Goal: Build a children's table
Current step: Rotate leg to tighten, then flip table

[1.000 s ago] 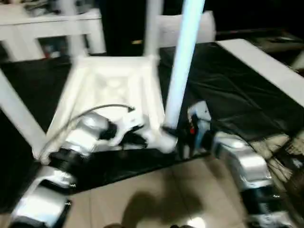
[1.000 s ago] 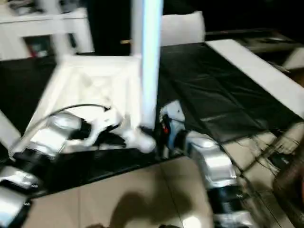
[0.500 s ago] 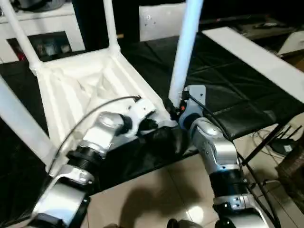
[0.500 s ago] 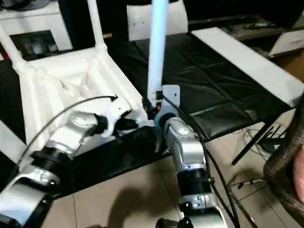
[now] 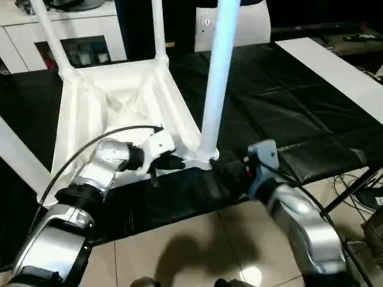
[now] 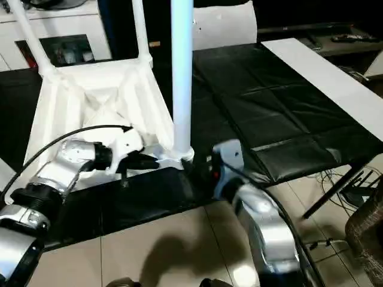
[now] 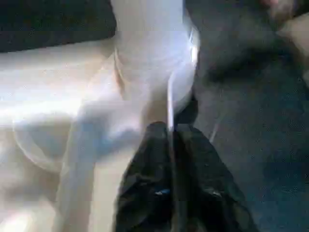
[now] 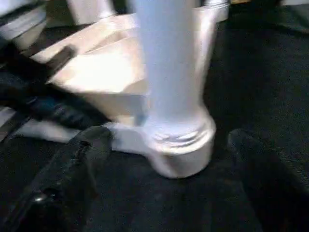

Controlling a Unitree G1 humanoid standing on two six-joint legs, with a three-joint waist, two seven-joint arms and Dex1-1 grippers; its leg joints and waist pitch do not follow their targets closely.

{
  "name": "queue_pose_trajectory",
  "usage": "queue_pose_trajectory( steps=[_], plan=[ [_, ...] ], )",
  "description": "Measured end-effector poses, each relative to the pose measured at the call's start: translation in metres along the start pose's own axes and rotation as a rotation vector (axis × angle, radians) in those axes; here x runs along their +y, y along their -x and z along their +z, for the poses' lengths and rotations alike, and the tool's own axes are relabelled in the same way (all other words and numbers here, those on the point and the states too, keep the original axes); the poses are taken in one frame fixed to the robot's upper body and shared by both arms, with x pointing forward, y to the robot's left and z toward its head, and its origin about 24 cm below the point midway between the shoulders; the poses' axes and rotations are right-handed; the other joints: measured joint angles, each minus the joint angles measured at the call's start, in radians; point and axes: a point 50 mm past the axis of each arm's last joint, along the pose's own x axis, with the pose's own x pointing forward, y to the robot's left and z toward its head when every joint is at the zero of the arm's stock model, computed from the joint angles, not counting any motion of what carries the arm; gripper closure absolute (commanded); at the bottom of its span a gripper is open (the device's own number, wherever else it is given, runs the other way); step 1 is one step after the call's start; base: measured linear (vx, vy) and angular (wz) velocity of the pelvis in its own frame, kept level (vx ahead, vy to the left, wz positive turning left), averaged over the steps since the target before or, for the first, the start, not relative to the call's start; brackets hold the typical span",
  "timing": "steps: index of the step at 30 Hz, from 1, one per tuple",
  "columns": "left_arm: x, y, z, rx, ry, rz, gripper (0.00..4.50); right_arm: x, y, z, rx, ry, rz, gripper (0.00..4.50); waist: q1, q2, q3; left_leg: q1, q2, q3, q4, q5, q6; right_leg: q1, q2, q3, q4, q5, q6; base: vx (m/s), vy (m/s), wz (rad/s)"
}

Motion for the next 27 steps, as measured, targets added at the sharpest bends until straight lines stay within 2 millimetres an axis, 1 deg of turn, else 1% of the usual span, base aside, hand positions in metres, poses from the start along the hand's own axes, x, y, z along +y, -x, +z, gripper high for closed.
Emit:
queue_pose_trajectory(
  steps=[1,2,3,4,5,7,9,10,11,12,13,14,15,16,17,18,19,20,21,22,23,24,25,26,27],
  plan=[
    [0.005,0.004,0.008,-0.042,-0.011,0.021,3.90,0.002,0.002,0.000,0.007,0.004,0.011,0.00,0.003,0.000,0.000,0.005,0.000,0.001,0.000,0.000,0.000,0.003,0.000,0.002,0.000,0.000,0.000,0.000,0.000,0.00],
    [0.008,0.007,0.014,-0.082,-0.019,0.040,3.67,0.004,0.003,0.000,0.006,0.011,0.016,0.00,0.006,0.000,0.000,0.009,0.000,0.003,-0.002,0.000,0.000,0.005,0.000,0.004,0.000,0.000,0.000,0.000,0.000,0.00],
    [0.009,0.009,0.021,-0.131,-0.010,0.069,3.67,0.006,0.005,0.001,0.008,0.015,0.014,0.00,0.008,0.000,0.000,0.013,-0.001,0.004,-0.003,-0.001,0.000,0.008,0.000,0.005,0.000,-0.001,0.001,0.000,0.000,0.00],
    [0.009,0.011,0.027,-0.194,0.011,0.112,3.67,0.010,0.006,0.001,0.015,0.014,0.013,0.00,0.008,0.000,0.000,0.014,-0.001,0.007,-0.004,-0.002,-0.001,0.012,0.000,0.007,-0.001,-0.001,0.002,0.000,0.000,0.00],
    [0.008,0.012,0.028,-0.226,0.037,0.144,3.56,0.012,0.006,0.002,0.027,0.013,0.016,0.00,0.007,0.001,0.000,0.016,-0.001,0.008,-0.004,-0.002,-0.002,0.013,0.000,0.007,-0.002,-0.002,0.003,0.000,0.000,0.00],
    [-0.003,0.011,0.025,-0.285,0.116,0.217,3.35,0.014,0.008,0.002,0.048,0.016,0.028,0.00,0.000,0.000,-0.001,0.017,-0.001,0.010,-0.005,-0.002,-0.001,0.015,0.000,0.007,-0.005,-0.001,0.004,0.000,0.000,0.00],
    [-0.022,0.008,0.012,-0.309,0.207,0.277,3.19,0.015,0.009,0.003,0.051,0.028,0.041,0.00,-0.012,-0.003,-0.002,0.016,0.000,0.010,-0.005,-0.003,-0.001,0.015,0.001,0.007,-0.009,0.000,0.006,0.000,0.000,0.00],
    [-0.030,0.006,0.005,-0.309,0.252,0.299,3.19,0.015,0.009,0.003,0.052,0.031,0.046,0.00,-0.018,-0.004,-0.002,0.015,0.000,0.009,-0.005,-0.002,0.000,0.015,0.002,0.007,-0.012,0.000,0.007,0.000,0.000,0.00],
    [-0.036,0.009,0.003,-0.317,0.287,0.349,3.19,0.016,0.008,0.003,0.050,0.030,0.051,0.00,-0.021,-0.004,-0.002,0.015,0.001,0.008,-0.005,-0.002,0.000,0.014,0.003,0.006,-0.015,0.001,0.008,0.000,0.000,0.00],
    [-0.041,0.010,0.003,-0.331,0.315,0.397,2.99,0.017,0.008,0.002,0.051,0.028,0.052,0.00,-0.024,-0.004,-0.002,0.014,0.001,0.009,-0.005,-0.002,0.000,0.014,0.003,0.006,-0.017,0.002,0.009,0.000,0.000,0.00],
    [-0.048,0.014,0.005,-0.367,0.342,0.477,2.87,0.018,0.008,0.003,0.048,0.026,0.053,0.00,-0.040,0.000,-0.002,-0.003,-0.006,-0.016,-0.001,-0.003,0.001,0.023,-0.006,-0.017,-0.020,0.003,0.010,0.000,0.000,0.00],
    [-0.051,0.015,0.010,-0.387,0.349,0.511,2.80,0.018,0.007,0.002,0.048,0.025,0.052,0.00,-0.047,0.000,-0.002,-0.011,-0.007,-0.035,0.002,-0.001,0.001,0.028,-0.005,-0.026,-0.020,0.002,0.011,-0.013,-0.026,0.49],
    [-0.055,0.020,0.013,-0.407,0.354,0.561,2.81,0.020,0.006,0.003,0.045,0.027,0.061,0.00,-0.052,-0.001,-0.002,-0.014,-0.011,-0.053,0.003,0.000,0.000,0.033,0.000,-0.026,-0.017,-0.001,0.011,-0.013,-0.026,0.49],
    [-0.062,0.026,0.013,-0.414,0.368,0.624,2.81,0.022,0.005,0.003,0.043,0.028,0.070,0.00,-0.060,0.000,-0.001,-0.013,-0.017,-0.078,0.003,0.001,-0.002,0.041,0.009,-0.015,0.004,-0.015,0.011,0.020,-0.069,0.64],
    [-0.067,0.030,0.012,-0.403,0.376,0.665,2.70,0.023,0.005,0.003,0.041,0.027,0.076,0.00,-0.068,-0.003,0.000,-0.010,-0.025,-0.095,0.003,0.003,-0.006,0.041,0.019,0.005,0.030,-0.035,0.002,0.075,-0.119,0.71],
    [-0.072,0.033,0.010,-0.385,0.386,0.697,2.51,0.024,0.004,0.003,0.042,0.029,0.084,0.00,-0.073,-0.012,-0.001,-0.006,-0.031,-0.112,0.003,0.007,-0.012,0.041,0.029,0.030,0.059,-0.060,-0.004,0.075,-0.119,0.71],
    [-0.077,0.037,0.005,-0.358,0.408,0.732,2.51,0.026,0.004,0.003,0.045,0.031,0.093,0.00,-0.071,-0.020,0.001,-0.008,-0.037,-0.131,0.002,0.010,-0.018,0.042,0.037,0.044,0.083,-0.087,-0.012,0.063,-0.197,0.84],
    [-0.083,0.039,0.002,-0.341,0.432,0.756,2.40,0.027,0.004,0.003,0.047,0.036,0.103,0.00,-0.066,-0.036,-0.005,-0.010,-0.041,-0.138,0.001,0.010,-0.017,0.042,0.040,0.040,0.089,-0.099,-0.018,0.009,-0.232,0.76],
    [-0.089,0.038,0.001,-0.334,0.456,0.764,2.40,0.027,0.005,0.004,0.045,0.047,0.108,0.00,-0.046,-0.042,-0.005,-0.011,-0.041,-0.124,0.033,-0.010,0.017,0.041,0.036,0.021,0.088,-0.107,-0.019,0.009,-0.232,0.76],
    [-0.098,0.034,-0.002,-0.317,0.481,0.767,2.40,0.026,0.007,0.004,0.052,0.056,0.112,0.00,-0.027,-0.046,-0.006,-0.028,-0.041,-0.083,0.080,-0.022,0.045,0.044,0.031,0.011,0.087,-0.110,-0.019,0.027,-0.201,0.50],
    [-0.103,0.031,-0.002,-0.299,0.483,0.759,2.34,0.025,0.008,0.004,0.056,0.061,0.113,0.00,-0.011,-0.050,-0.007,-0.029,-0.050,-0.065,0.100,-0.026,0.053,0.042,0.025,0.004,0.087,-0.111,-0.017,0.021,-0.152,0.46],
    [-0.105,0.027,-0.002,-0.282,0.476,0.756,2.06,0.024,0.008,0.004,0.058,0.064,0.112,0.00,0.003,-0.052,-0.007,-0.029,-0.067,-0.056,0.110,-0.028,0.057,0.038,0.019,-0.002,0.086,-0.111,-0.017,0.021,-0.152,0.46],
    [-0.108,0.027,-0.002,-0.262,0.468,0.766,2.00,0.024,0.009,0.004,0.061,0.068,0.117,0.00,0.013,-0.052,-0.008,-0.032,-0.079,-0.056,0.123,-0.035,0.067,0.037,0.013,-0.016,0.086,-0.110,-0.015,-0.007,-0.091,0.54],
    [-0.111,0.028,-0.004,-0.236,0.472,0.797,1.99,0.025,0.009,0.003,0.064,0.068,0.124,0.00,0.028,-0.049,-0.009,-0.024,-0.083,-0.057,0.130,-0.045,0.076,0.032,0.012,-0.014,0.088,-0.112,-0.018,-0.017,-0.028,0.26],
    [-0.112,0.030,-0.006,-0.221,0.475,0.819,1.94,0.025,0.009,0.004,0.062,0.067,0.125,0.00,0.040,-0.044,-0.008,-0.021,-0.081,-0.061,0.120,-0.052,0.079,0.031,0.012,-0.015,0.087,-0.110,-0.022,-0.017,-0.028,0.26]
  ],
)
